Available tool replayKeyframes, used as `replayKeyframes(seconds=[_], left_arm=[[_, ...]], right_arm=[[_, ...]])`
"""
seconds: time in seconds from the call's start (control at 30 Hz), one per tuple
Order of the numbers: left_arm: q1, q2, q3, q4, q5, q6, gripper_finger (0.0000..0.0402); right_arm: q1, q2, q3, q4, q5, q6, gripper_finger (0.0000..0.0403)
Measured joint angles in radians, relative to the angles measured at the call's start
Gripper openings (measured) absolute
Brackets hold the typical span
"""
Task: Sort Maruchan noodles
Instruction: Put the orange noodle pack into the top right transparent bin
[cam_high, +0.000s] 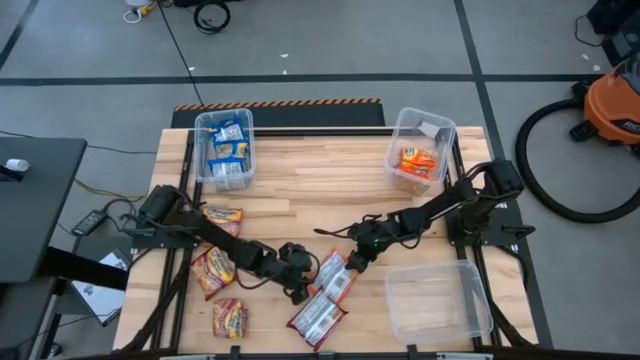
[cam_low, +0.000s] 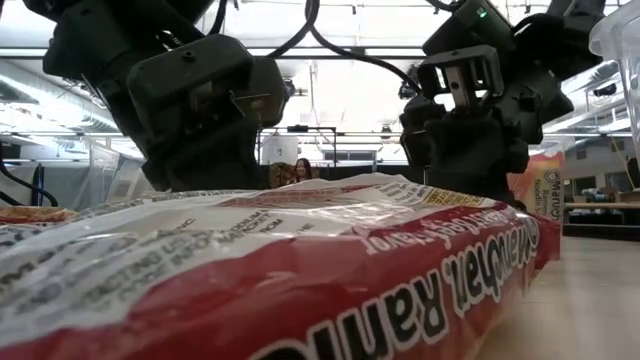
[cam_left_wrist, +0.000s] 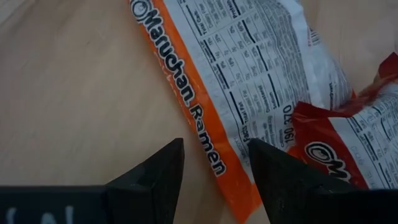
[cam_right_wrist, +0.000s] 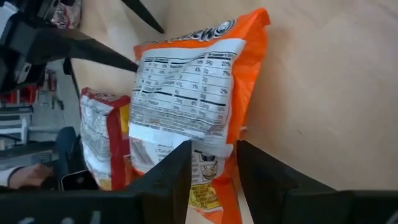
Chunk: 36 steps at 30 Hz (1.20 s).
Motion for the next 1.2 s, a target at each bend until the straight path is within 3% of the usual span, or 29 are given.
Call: replayKeyframes(seconds=[0.17, 0.37, 0.6, 0.9, 1.2], left_arm=[[0.01, 0.002, -0.001, 0.002, 0.007, -0.001, 0.0192], [0.013, 0.004, -0.001, 0.005, -0.009, -0.004, 0.0192], [0.017, -0.051, -0.008, -0.048, -0.009, -0.007, 0.0192], [0.028, -0.275, -0.007, -0.314, -0.025, 0.014, 0.0192], [0.028, -0.433, -0.005, -0.391, -0.137, 0.051, 0.0192]], right_arm=[[-0.006, 0.0, 0.0, -0.002, 0.011, -0.001, 0.0092], [-0.022, -0.001, 0.0, -0.001, 0.026, -0.037, 0.001], [-0.032, -0.027, 0.006, -0.026, 0.016, -0.057, 0.0006], [-0.031, -0.167, 0.187, -0.49, 0.122, -0.266, 0.0003], [-0.035, -0.239, 0.449, -0.91, 0.271, -0.556, 0.0002]])
